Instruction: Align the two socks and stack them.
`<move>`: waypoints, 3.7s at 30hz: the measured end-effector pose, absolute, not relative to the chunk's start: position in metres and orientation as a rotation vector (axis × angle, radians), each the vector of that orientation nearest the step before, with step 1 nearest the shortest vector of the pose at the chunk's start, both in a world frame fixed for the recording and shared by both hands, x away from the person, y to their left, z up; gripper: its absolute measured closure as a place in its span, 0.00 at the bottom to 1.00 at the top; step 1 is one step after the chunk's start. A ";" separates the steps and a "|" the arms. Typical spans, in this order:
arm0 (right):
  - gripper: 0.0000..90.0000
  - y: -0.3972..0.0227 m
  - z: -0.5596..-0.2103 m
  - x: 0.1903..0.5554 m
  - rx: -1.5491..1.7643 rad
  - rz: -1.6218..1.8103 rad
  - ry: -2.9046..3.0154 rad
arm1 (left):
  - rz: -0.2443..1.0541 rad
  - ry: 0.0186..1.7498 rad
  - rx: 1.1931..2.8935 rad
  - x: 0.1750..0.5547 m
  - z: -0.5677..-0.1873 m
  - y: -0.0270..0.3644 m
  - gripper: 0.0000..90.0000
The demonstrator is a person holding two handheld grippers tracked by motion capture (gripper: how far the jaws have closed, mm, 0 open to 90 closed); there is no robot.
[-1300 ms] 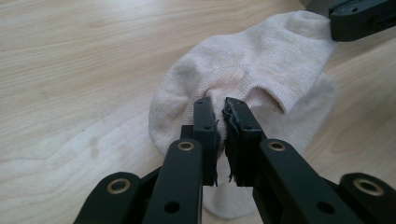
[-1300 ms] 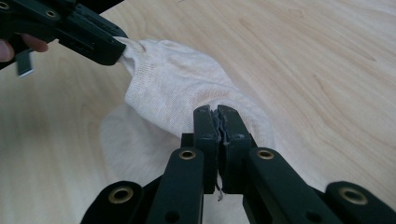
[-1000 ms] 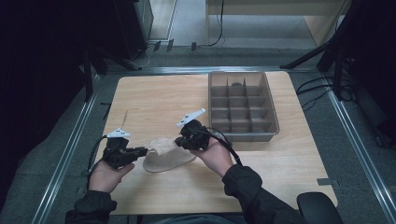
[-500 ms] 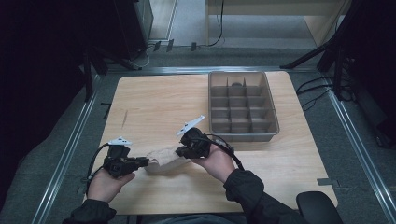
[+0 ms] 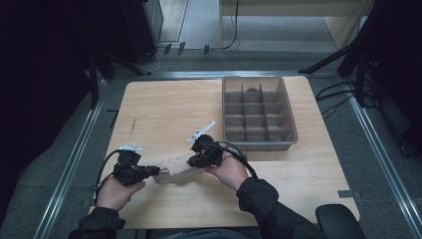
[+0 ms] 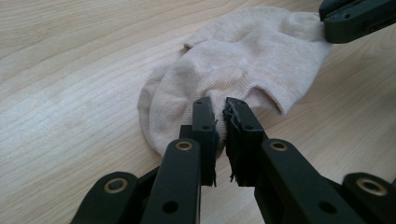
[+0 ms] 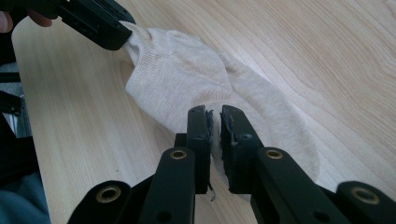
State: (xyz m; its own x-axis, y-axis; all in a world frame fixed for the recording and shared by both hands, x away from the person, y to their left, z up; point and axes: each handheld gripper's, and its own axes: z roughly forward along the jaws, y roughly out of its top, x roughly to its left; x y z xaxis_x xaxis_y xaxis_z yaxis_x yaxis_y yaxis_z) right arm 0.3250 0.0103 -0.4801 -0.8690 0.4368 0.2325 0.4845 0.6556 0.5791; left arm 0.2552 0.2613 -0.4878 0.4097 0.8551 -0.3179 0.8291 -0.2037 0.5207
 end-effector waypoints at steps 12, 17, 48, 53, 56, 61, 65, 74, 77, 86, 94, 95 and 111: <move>0.85 0.010 -0.471 0.324 -0.731 -1.087 -2.803 | 0.008 1.457 1.989 0.257 -0.483 0.263 0.92; 0.81 0.011 -0.470 0.316 -0.699 -1.098 -2.787 | 0.001 1.463 1.986 0.257 -0.482 0.263 0.92; 0.69 0.015 -0.536 0.291 -0.647 -1.052 -2.909 | -0.010 1.479 1.989 0.258 -0.485 0.266 0.92; 0.84 0.012 -0.536 0.295 -0.701 -1.051 -2.895 | -0.015 1.482 1.989 0.258 -0.486 0.266 0.92; 0.94 0.011 -0.535 0.298 -0.735 -1.036 -2.877 | -0.016 1.479 1.990 0.258 -0.486 0.266 0.92; 1.00 0.008 -0.533 0.299 -0.748 -1.019 -2.867 | -0.014 1.477 1.993 0.258 -0.486 0.266 0.92; 0.94 0.006 -0.531 0.299 -0.729 -1.063 -2.851 | -0.015 1.476 1.994 0.258 -0.486 0.265 0.92; 0.66 0.013 -0.539 0.297 -0.676 -1.147 -2.841 | -0.026 1.480 2.003 0.258 -0.488 0.264 0.92; 0.65 0.014 -0.541 0.295 -0.667 -1.161 -2.856 | -0.029 1.484 2.003 0.258 -0.489 0.265 0.92; 0.76 0.006 -0.553 0.278 -0.637 -1.326 -2.935 | -0.034 1.490 2.006 0.258 -0.490 0.266 0.92; 0.97 0.004 -0.553 0.277 -0.695 -1.339 -2.958 | -0.038 1.489 2.017 0.258 -0.492 0.265 0.92; 0.97 0.005 -0.550 0.280 -0.729 -1.292 -2.940 | -0.038 1.485 2.014 0.258 -0.491 0.266 0.92; 0.97 -0.015 -0.474 0.281 -0.701 -1.180 -2.867 | -0.066 1.400 2.008 0.236 -0.467 0.262 0.92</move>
State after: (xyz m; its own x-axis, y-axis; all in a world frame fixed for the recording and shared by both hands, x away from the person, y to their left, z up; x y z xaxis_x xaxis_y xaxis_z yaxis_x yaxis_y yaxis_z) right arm 0.2806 -0.0153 -0.4738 -0.9021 0.4112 0.1306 0.3841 0.6274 0.6774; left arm 0.2362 0.2620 -0.4675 0.4202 0.8122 -0.4046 0.8468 -0.1907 0.4965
